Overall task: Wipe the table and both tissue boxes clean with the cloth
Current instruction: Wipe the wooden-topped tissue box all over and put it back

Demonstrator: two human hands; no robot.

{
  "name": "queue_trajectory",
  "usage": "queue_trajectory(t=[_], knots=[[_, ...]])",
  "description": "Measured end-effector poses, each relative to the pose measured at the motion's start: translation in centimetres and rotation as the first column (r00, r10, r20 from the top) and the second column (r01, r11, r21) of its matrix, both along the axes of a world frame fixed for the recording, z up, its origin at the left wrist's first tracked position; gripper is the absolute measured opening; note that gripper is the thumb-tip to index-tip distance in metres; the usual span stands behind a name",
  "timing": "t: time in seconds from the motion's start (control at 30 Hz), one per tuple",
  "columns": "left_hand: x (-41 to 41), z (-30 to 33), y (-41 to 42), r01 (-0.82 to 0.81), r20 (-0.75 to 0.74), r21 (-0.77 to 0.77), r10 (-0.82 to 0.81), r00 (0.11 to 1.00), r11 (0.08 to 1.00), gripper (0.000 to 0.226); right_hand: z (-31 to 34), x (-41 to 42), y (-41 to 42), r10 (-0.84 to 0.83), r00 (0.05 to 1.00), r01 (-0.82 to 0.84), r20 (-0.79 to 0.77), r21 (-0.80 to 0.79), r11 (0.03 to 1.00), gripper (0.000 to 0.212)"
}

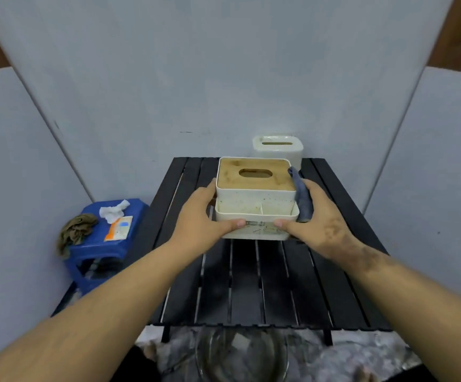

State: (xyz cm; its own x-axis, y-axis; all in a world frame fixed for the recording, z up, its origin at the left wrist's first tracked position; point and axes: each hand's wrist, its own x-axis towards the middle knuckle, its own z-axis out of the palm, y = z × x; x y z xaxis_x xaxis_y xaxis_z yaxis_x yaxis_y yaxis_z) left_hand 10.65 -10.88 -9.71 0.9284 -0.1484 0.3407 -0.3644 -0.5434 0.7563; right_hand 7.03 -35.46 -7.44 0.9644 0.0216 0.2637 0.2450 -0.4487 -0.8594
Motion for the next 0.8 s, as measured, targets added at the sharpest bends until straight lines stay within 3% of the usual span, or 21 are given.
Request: queue_trajectory(t=[0.37, 0.57, 0.7, 0.8], knots=[[-7.7, -4.3, -0.8, 0.005, -0.097, 0.023, -0.002, 0.995, 1.000, 0.089, -4.9, -8.5, -0.3, -0.009, 0.999, 0.011, -0.032, 0.053, 0.999, 0.079], [-7.7, -5.0, -0.6, 0.024, -0.114, 0.022, -0.021, 0.993, 0.999, 0.085, -5.5, -8.4, -0.1, 0.004, 0.999, 0.001, -0.037, 0.148, 0.989, 0.050], [-7.7, -5.1, 0.2, 0.040, -0.146, -0.046, -0.047, 0.988, 0.998, 0.094, -5.3, -7.6, -0.4, -0.111, 0.993, 0.114, -0.033, 0.132, 0.985, 0.032], [-7.7, -5.1, 0.9, 0.073, -0.100, -0.013, -0.074, 0.992, 0.997, 0.080, -4.7, -6.9, -1.2, -0.245, 0.970, 0.244, 0.001, 0.077, 0.967, 0.032]])
